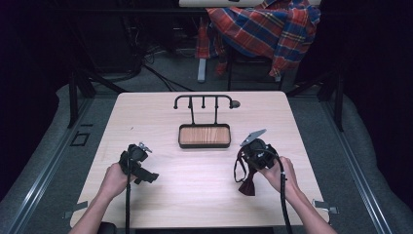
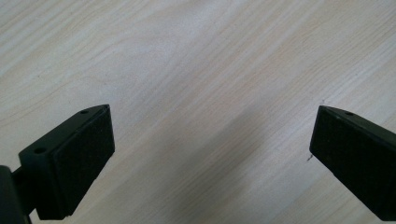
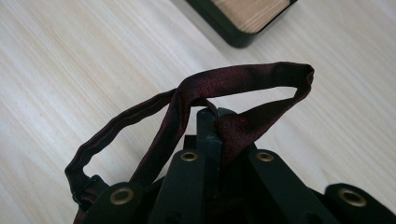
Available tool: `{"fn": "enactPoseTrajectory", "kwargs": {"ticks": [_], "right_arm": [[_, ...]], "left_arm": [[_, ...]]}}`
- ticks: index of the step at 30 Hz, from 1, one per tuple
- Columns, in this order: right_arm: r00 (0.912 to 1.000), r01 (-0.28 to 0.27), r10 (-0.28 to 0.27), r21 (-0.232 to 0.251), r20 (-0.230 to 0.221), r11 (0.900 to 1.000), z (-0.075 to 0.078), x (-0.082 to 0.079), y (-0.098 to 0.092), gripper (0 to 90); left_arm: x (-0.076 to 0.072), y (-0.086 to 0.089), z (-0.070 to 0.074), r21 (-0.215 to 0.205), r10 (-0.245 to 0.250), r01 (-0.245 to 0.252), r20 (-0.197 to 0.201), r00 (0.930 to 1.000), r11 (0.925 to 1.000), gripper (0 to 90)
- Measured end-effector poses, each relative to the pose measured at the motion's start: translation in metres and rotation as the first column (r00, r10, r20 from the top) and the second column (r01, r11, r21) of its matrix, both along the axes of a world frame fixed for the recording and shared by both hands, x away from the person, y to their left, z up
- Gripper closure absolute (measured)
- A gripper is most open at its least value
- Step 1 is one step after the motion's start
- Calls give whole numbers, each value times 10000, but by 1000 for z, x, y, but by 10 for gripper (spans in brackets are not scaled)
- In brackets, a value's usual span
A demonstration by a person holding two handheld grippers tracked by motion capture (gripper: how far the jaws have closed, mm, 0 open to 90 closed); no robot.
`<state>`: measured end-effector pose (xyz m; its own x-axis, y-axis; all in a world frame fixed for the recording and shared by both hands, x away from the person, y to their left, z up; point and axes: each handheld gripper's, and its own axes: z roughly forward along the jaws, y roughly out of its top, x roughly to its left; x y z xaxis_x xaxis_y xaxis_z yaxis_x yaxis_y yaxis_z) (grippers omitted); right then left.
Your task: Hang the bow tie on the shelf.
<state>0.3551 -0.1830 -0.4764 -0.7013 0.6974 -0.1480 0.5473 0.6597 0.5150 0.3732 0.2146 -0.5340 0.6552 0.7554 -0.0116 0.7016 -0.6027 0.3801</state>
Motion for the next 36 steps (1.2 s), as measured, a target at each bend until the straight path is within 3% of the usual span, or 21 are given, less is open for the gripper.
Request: {"fn": "enactPoseTrajectory", "kwargs": {"ticks": [16, 36], "right_arm": [[9993, -57, 43, 386, 360, 9992, 11, 19, 21, 881], [9977, 293, -338, 760, 589, 9967, 22, 33, 19, 881]], "left_arm": [[-1, 3, 0, -5, 60, -60, 0, 10000, 10000, 0], [1, 3, -2, -13, 85, -85, -70, 9999, 10000, 0]]}}
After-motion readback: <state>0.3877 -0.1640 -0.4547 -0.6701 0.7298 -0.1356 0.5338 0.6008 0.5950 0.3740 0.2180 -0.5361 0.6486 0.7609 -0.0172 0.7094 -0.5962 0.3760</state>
